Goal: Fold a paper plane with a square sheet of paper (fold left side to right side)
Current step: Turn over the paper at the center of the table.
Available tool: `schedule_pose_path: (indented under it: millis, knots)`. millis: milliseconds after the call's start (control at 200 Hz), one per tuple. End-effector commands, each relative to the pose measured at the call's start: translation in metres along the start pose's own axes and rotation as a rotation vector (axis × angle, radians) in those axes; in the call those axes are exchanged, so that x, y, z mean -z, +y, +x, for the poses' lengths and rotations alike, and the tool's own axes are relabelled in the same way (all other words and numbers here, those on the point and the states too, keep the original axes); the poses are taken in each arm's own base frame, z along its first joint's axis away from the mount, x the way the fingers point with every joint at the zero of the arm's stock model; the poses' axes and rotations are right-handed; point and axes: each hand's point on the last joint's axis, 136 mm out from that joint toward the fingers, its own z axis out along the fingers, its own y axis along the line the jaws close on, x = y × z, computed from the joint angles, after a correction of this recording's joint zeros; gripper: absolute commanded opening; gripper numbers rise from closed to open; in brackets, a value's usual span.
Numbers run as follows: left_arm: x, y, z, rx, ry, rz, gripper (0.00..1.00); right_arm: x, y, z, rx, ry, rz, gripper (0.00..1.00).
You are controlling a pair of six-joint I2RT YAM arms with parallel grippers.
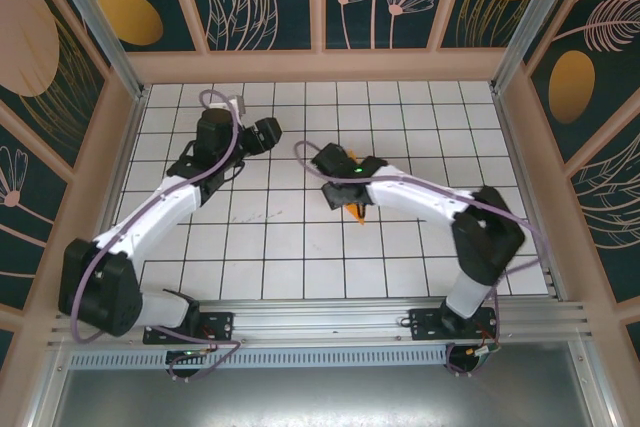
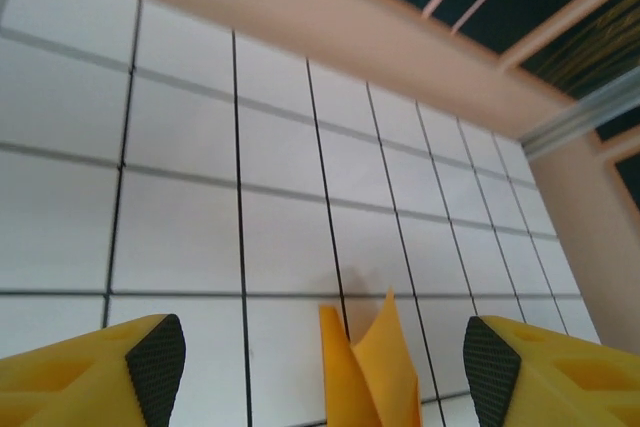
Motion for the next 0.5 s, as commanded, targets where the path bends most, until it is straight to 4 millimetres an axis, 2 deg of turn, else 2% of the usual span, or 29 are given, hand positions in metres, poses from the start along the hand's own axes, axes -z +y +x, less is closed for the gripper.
schedule_pose_path:
  millis: [0,160,195,215,275,410,495]
  knots:
    - [-0.025,-0.012,0.028,0.074,0.126,0.117,0.76,0.013,-0.014,-0.012,-0.182,-0.096,-0.141,0.69]
    - [-0.058,-0.021,0.066,0.136,0.246,0.203,0.74,0.029,-0.052,-0.024,-0.402,-0.256,-0.256,0.77]
    - [-0.065,-0.025,0.074,0.142,0.270,0.221,0.74,0.034,-0.049,-0.025,-0.423,-0.282,-0.313,0.79]
    - [-0.069,-0.028,0.078,0.145,0.282,0.229,0.75,0.035,-0.059,-0.026,-0.459,-0.302,-0.320,0.80]
    - [-0.083,-0.032,0.094,0.154,0.329,0.243,0.74,0.040,-0.069,-0.027,-0.525,-0.350,-0.372,0.84]
    - [-0.109,-0.039,0.110,0.173,0.374,0.255,0.73,0.049,-0.084,-0.027,-0.635,-0.432,-0.493,0.92]
    - [-0.123,-0.043,0.118,0.186,0.402,0.267,0.71,0.051,-0.092,-0.023,-0.667,-0.449,-0.498,0.94]
